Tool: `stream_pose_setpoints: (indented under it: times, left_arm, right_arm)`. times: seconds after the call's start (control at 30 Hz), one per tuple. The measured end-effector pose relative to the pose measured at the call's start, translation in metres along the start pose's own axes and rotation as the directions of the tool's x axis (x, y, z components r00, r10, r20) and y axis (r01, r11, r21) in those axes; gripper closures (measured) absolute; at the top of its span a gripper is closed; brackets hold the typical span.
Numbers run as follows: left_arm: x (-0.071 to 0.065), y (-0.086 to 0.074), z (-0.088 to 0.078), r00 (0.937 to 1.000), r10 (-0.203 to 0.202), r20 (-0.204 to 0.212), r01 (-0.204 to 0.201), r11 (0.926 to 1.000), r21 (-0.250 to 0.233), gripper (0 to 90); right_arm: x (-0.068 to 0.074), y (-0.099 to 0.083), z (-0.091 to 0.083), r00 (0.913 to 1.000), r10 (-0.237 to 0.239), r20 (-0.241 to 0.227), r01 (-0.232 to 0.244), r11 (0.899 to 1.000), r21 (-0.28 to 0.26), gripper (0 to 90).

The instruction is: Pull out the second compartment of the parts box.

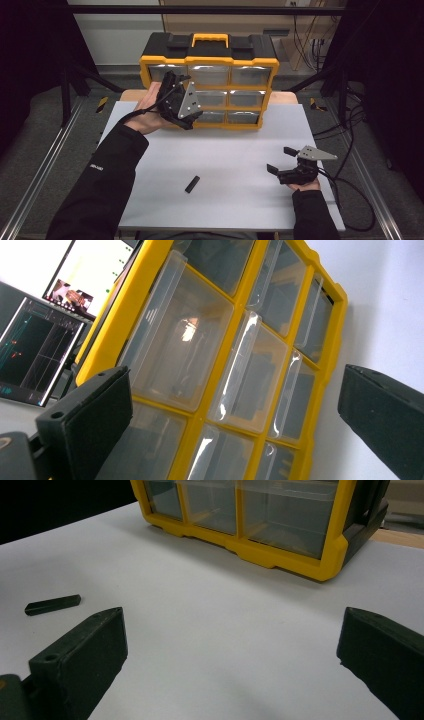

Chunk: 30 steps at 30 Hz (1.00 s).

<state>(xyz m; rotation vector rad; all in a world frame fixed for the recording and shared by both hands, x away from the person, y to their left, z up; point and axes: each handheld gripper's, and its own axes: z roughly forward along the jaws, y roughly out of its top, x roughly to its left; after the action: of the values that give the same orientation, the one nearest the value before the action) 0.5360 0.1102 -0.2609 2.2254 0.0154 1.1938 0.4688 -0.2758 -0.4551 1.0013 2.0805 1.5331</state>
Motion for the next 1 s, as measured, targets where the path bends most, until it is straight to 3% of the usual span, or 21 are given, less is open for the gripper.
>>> stream_pose_setpoints:
  times: [0.53, 1.0]
  left_arm:
    - [0.006, 0.010, 0.015, 0.9989, 0.042, -0.022, -0.042, 0.9991, -0.001, 0.8]
    - [0.011, 0.014, 0.033, 0.9950, 0.088, -0.046, -0.087, 0.9955, 0.038, 0.8]
  right_arm:
    - [0.000, 0.000, 0.001, 1.0000, 0.001, 0.000, -0.001, 1.000, 0.005, 0.5]
    - [0.000, 0.000, 0.000, 1.0000, -0.001, 0.002, 0.001, 1.000, 0.003, 0.5]
